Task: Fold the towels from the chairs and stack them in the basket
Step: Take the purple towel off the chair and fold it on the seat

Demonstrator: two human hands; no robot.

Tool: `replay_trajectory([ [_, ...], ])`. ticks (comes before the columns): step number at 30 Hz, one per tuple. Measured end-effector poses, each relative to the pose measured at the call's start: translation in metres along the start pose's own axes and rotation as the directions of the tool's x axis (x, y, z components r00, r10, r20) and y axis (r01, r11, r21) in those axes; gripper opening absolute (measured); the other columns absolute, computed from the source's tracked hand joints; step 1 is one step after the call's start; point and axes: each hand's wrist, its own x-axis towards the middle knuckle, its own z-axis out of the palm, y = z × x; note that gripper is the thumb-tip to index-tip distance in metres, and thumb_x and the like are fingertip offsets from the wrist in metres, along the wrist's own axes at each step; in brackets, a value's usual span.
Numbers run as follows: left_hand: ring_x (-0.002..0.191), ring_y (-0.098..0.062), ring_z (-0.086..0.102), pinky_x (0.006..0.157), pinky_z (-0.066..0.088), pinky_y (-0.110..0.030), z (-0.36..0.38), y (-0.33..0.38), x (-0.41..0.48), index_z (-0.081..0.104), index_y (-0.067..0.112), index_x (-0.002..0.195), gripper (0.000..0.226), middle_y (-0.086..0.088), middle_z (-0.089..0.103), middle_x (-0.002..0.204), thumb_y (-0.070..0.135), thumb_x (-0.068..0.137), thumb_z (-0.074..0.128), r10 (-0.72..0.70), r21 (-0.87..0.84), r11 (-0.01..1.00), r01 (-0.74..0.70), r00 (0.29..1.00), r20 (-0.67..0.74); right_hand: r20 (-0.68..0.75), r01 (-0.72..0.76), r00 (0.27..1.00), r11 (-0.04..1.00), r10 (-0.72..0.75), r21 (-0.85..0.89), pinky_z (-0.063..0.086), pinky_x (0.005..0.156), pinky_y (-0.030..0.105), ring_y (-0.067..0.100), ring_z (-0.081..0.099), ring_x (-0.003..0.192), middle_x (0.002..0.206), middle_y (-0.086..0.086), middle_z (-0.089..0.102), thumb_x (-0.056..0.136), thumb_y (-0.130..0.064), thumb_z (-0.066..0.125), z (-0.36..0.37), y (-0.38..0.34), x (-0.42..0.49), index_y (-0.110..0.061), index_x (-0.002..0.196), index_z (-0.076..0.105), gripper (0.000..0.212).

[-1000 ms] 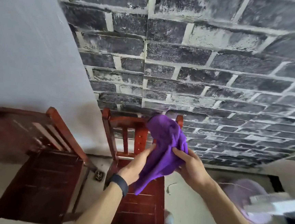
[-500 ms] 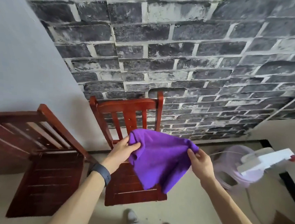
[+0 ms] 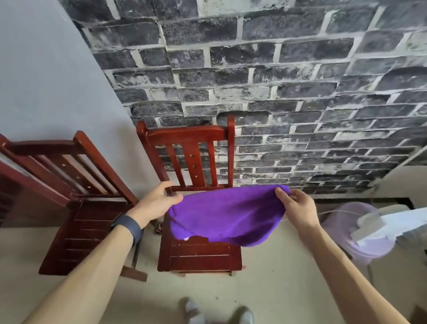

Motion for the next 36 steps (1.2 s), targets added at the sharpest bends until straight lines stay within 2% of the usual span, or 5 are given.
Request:
replay_trajectory([
  [8,0.114,-0.03,0.066,0.085,0.056,-0.039,-0.024,0.007,-0.026,0.061,0.018,0.129,0.045,-0.013,0.065,0.126,0.011,0.086,0.072,0.024,-0.574,0.799,0.177,0.945,0.326,0.41,-0.414,0.891,0.718,0.194,0.559,0.042,0.071,0.031,0.016,0.055,0.071,0.077,-0.001,0.059,0.086,-0.037,0.069,-0.019,-0.004,-0.002,-0.017,0.101,0.066,0.025],
  [15,0.118,-0.019,0.059,0.105,0.048,-0.037,-0.025,0.0,-0.023,0.071,0.031,0.11,0.025,0.0,0.063,0.128,0.017,0.09,0.071,-0.008,0.231,0.971,-0.062,0.956,0.292,0.329,-0.408,0.909,0.709,0.256,0.575,0.039,0.067,0.026,0.012,0.053,0.065,0.076,-0.003,0.059,0.09,-0.016,0.062,-0.018,0.005,0.0,-0.024,0.087,0.063,0.009],
  [24,0.11,-0.022,0.066,0.092,0.05,-0.032,-0.048,0.002,-0.03,0.066,0.023,0.118,0.033,-0.01,0.069,0.119,0.017,0.087,0.075,0.012,-0.318,0.946,0.067,0.971,0.24,-0.032,-0.008,0.999,0.976,0.015,0.219,0.043,0.048,0.012,0.01,0.053,0.057,0.075,0.0,0.061,0.085,0.002,0.069,-0.013,-0.007,-0.003,-0.014,0.11,0.071,0.029],
  [30,0.115,-0.022,0.059,0.092,0.044,-0.027,-0.045,-0.01,-0.011,0.069,0.016,0.121,0.035,-0.003,0.065,0.123,0.009,0.087,0.071,0.202,0.415,0.884,-0.215,0.976,0.076,0.046,0.284,0.955,0.851,-0.294,-0.443,0.046,0.091,0.031,0.026,0.065,0.094,0.1,0.007,0.072,0.087,-0.007,0.065,-0.001,-0.012,0.002,-0.018,0.116,0.071,0.032],
  [36,0.1,-0.032,0.067,0.079,0.053,-0.037,-0.037,-0.058,-0.007,0.072,0.024,0.111,0.021,-0.008,0.074,0.102,0.031,0.098,0.057,0.37,0.638,0.743,-0.2,0.918,-0.143,0.123,0.44,0.875,0.664,-0.468,-0.604,0.05,0.079,0.038,0.034,0.066,0.093,0.102,0.009,0.073,0.089,-0.009,0.066,0.02,0.016,-0.006,-0.016,0.11,0.072,0.023],
])
